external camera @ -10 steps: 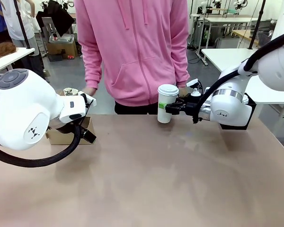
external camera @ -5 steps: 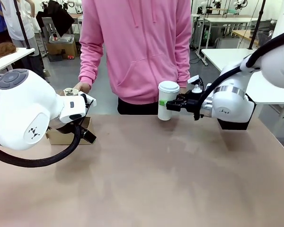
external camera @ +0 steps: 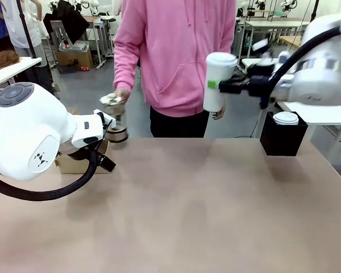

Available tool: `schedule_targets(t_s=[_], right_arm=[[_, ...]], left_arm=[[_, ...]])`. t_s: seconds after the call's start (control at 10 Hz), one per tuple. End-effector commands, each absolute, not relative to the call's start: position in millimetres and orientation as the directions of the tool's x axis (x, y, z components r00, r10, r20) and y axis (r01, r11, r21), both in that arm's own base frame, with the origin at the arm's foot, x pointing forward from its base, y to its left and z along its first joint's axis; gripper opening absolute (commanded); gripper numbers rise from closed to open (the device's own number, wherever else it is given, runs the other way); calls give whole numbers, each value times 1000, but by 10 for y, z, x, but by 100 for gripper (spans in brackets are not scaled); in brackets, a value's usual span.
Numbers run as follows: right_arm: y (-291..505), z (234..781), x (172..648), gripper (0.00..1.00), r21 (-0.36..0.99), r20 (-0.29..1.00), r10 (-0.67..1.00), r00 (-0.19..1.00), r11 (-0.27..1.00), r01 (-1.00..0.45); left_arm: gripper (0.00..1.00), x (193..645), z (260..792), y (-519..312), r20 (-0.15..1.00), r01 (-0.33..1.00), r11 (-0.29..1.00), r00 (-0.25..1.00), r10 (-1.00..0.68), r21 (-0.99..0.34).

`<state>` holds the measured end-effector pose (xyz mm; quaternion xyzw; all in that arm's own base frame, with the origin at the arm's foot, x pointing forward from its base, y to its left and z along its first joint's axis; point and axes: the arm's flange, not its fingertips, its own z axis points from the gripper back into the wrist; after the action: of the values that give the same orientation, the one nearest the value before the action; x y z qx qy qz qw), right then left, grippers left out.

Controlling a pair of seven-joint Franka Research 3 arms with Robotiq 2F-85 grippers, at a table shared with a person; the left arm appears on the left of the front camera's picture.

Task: Pour a drink into a cup and package it in a carrier.
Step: When a person places the Paper Cup Lid on the 600 ml Paper Cup , lift the 600 ml Paper Cup, then position the Cup Carrier in the center of the table.

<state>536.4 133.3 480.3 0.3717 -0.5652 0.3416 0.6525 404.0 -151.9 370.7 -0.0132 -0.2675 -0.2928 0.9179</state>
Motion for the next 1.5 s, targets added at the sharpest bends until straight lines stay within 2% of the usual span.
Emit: schedule_targets(t_s=[0.0,0.1,0.3,1.4], right_arm=[[1129,5242,4954,87,114,988,31,150,502,-857],[1086,5453,4719,87,115,989,31,148,478,-871],[1032,5599,4572,87,103,990,35,138,492,-864],[1028,5645,4553,87,77,993,36,110,504,-860]], left_arm=[[100,4038,3705,-1513,499,544,829,686,-529,131],[100,4038,3705,-1513,499,544,829,686,-529,131],[100,4038,3705,-1513,499,544,829,686,-529,131],[100,4038,3705,-1513,499,544,829,686,-529,131]])
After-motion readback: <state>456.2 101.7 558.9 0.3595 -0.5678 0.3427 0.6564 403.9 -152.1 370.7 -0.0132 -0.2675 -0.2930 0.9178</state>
